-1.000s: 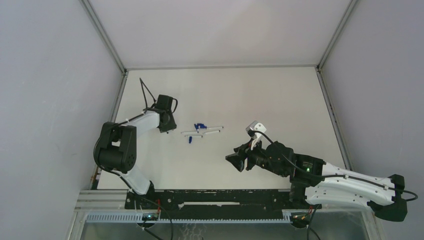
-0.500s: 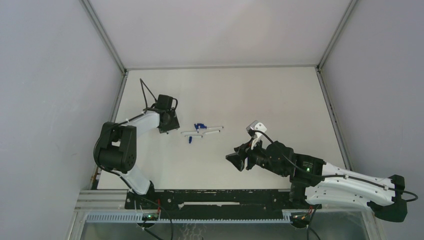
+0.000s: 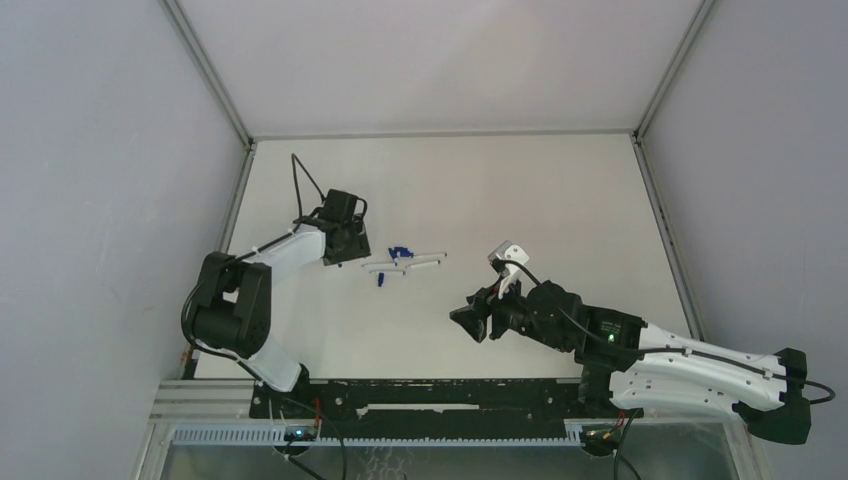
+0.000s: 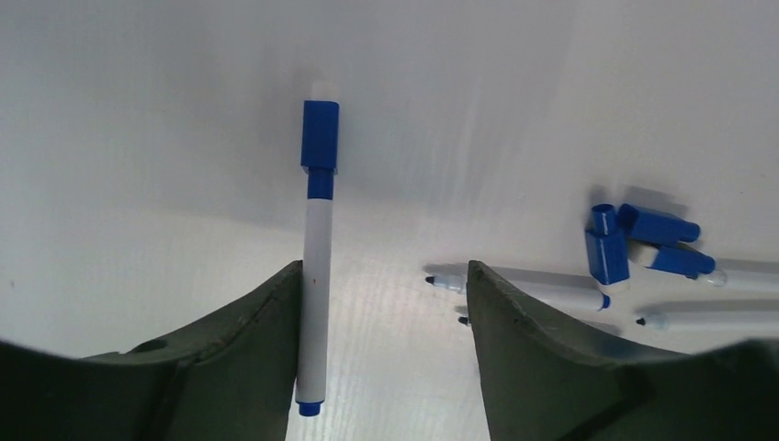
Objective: Insert the pens into the pen caps
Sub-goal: Place the pen at the center of the board.
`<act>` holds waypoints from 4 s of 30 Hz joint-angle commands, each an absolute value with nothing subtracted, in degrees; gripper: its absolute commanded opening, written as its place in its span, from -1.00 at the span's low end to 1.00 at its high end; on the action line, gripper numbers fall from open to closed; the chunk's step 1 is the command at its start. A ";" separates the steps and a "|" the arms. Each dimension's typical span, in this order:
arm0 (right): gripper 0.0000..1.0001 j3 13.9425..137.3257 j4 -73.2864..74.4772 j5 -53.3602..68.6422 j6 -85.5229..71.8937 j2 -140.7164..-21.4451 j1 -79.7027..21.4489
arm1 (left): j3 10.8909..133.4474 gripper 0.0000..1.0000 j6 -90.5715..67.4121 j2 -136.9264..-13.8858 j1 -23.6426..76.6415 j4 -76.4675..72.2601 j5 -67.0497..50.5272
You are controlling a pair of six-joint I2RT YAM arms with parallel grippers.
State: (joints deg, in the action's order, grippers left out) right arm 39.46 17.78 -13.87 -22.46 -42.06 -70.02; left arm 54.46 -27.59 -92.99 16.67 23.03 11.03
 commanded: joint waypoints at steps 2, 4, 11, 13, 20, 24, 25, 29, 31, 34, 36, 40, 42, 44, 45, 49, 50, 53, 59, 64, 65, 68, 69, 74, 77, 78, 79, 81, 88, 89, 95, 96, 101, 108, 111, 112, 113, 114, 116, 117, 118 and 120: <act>0.19 39.72 16.19 -13.21 -22.62 -41.97 -69.44 | 56.67 0.18 -27.91 -90.43 17.58 23.05 12.39; 0.19 39.73 16.22 -13.10 -22.58 -41.96 -69.45 | 56.61 0.04 -27.86 -90.56 17.58 23.05 12.65; 0.19 39.73 16.05 -13.01 -22.70 -42.08 -69.31 | 56.92 -0.64 -27.86 -91.99 17.58 23.03 12.82; 0.19 39.72 15.91 -12.94 -22.83 -42.26 -69.34 | 57.04 -0.76 -27.87 -92.17 17.58 23.03 12.65; 0.19 39.76 14.94 -12.10 -22.76 -43.04 -69.17 | 56.84 0.23 -27.71 -92.03 17.54 23.21 13.04; 0.19 39.81 14.55 -11.87 -22.73 -43.24 -69.09 | 56.95 0.36 -27.78 -92.40 17.53 23.68 13.14; 0.19 39.81 14.55 -11.80 -22.67 -43.30 -69.00 | 56.91 0.35 -27.77 -92.31 17.51 23.77 13.10; 0.19 39.81 14.66 -11.69 -22.66 -43.35 -68.97 | 56.78 0.10 -27.61 -91.70 17.53 23.73 13.42; 0.19 39.81 14.86 -11.69 -22.71 -43.27 -68.92 | 56.67 -0.13 -27.37 -90.94 17.51 23.73 13.61; 0.19 39.77 15.24 -11.97 -22.70 -43.08 -68.98 | 56.73 -0.10 -26.85 -89.66 17.49 24.23 13.61; 0.19 39.75 15.39 -12.04 -22.74 -43.00 -68.86 | 56.71 0.30 -26.51 -88.72 17.49 24.71 13.81; 0.20 39.81 15.26 -11.96 -22.75 -43.20 -68.87 | 56.27 0.56 -25.99 -86.96 17.50 25.11 15.62; 0.19 39.80 15.21 -11.80 -22.68 -43.32 -68.79 | 56.32 0.59 -25.11 -86.19 17.57 25.22 16.08; 0.20 39.81 15.16 -11.70 -22.72 -43.46 -68.74 | 56.51 0.64 -24.19 -85.24 17.79 25.23 16.40; 0.20 39.81 15.13 -11.69 -22.78 -43.50 -68.74 | 56.44 0.66 -23.84 -84.67 17.98 25.25 16.84; 0.19 39.76 15.17 -11.54 -22.93 -43.58 -68.80 | 56.14 0.69 -23.47 -81.18 18.37 24.99 18.07; 0.19 39.81 15.17 -11.51 -22.94 -43.64 -68.82 | 56.08 0.69 -23.33 -80.44 18.37 24.91 18.19; 0.19 39.80 15.03 -11.35 -23.01 -43.70 -68.78 | 56.05 0.69 -23.26 -78.50 18.37 24.59 18.17; 0.20 39.77 14.84 -10.87 -23.10 -44.12 -68.79 | 55.50 0.69 -22.78 -75.18 18.44 23.61 17.73; 0.19 39.75 14.85 -10.64 -23.41 -44.02 -68.84 | 55.15 0.68 -23.13 -74.89 18.44 23.89 18.17; 0.19 39.76 14.90 -10.56 -23.45 -44.03 -68.83 | 55.00 0.69 -23.46 -75.07 18.43 24.09 18.56; 0.19 39.79 15.21 -10.46 -23.63 -43.95 -68.86 | 54.53 0.69 -24.61 -76.30 18.37 24.65 19.94; 0.19 39.80 15.32 -10.46 -23.68 -43.88 -68.85 | 54.48 0.71 -24.98 -76.83 18.33 25.07 20.48; 0.19 39.81 15.93 -10.29 -23.94 -43.69 -68.98 | 53.37 0.80 -28.50 -80.75 15.78 25.52 19.29; 0.19 39.81 16.38 -10.31 -23.91 -43.52 -68.95 | 51.69 0.82 -29.71 -82.59 13.98 23.24 16.59; 0.19 39.81 16.52 -10.21 -23.97 -43.41 -68.92 | 51.67 0.83 -29.87 -83.27 13.72 22.80 16.45; 0.19 39.81 16.64 -10.20 -23.95 -43.34 -68.97 | 51.87 0.84 -29.73 -84.03 13.64 22.58 16.48; 0.19 39.75 16.78 -10.20 -23.91 -43.18 -68.93 | 52.74 0.86 -29.49 -85.97 13.66 22.60 16.85; 0.19 39.81 16.82 -10.36 -23.66 -42.89 -68.98 | 54.43 0.88 -31.47 -91.57 13.60 23.50 15.75; 0.19 39.81 16.94 -10.37 -23.64 -42.96 -68.98 | 54.48 0.86 -31.70 -92.03 13.54 23.66 15.78; 0.19 39.81 16.56 -9.87 -23.28 -43.36 -68.89 | 53.69 0.72 -32.03 -92.99 13.51 24.18 16.69; 0.19 39.81 16.46 -9.80 -23.18 -43.44 -68.83 | 53.47 0.68 -32.04 -92.99 13.39 24.19 16.74; 0.19 39.79 16.24 -9.51 -22.84 -43.85 -68.82 | 52.85 0.47 -32.00 -92.47 13.36 24.17 16.79; 0.19 39.76 16.93 -9.73 -22.79 -43.60 -68.83 | 53.20 0.09 -31.88 -92.70 13.40 24.14 16.16; 0.19 39.79 17.18 -9.84 -22.79 -43.48 -68.83 | 53.35 -0.10 -31.86 -92.74 13.41 24.02 15.66; 0.19 39.77 17.22 -9.76 -22.90 -43.42 -68.82 | 53.28 -0.14 -31.88 -92.73 13.37 23.96 15.53; 0.19 39.78 17.26 -9.76 -22.93 -43.44 -68.84 | 53.30 -0.16 -31.82 -92.72 13.37 24.00 15.43; 0.19 39.73 17.29 -9.76 -22.92 -43.48 -68.82 | 53.27 -0.17 -31.82 -92.68 13.36 23.96 15.39; 0.19 39.73 17.28 -9.68 -23.01 -43.48 -68.85 | 52.99 -0.04 -31.73 -92.44 13.43 24.03 15.58; 0.19 39.77 17.24 -9.67 -22.90 -43.58 -68.89 | 52.79 0.18 -31.79 -92.26 13.38 24.04 15.75; 0.19 39.75 17.16 -9.59 -22.90 -43.59 -68.87 | 52.64 0.27 -31.76 -92.06 13.36 24.20 16.00; 0.19 39.78 17.19 -9.50 -22.88 -43.66 -68.88 | 52.48 0.42 -31.54 -91.81 13.36 24.61 16.37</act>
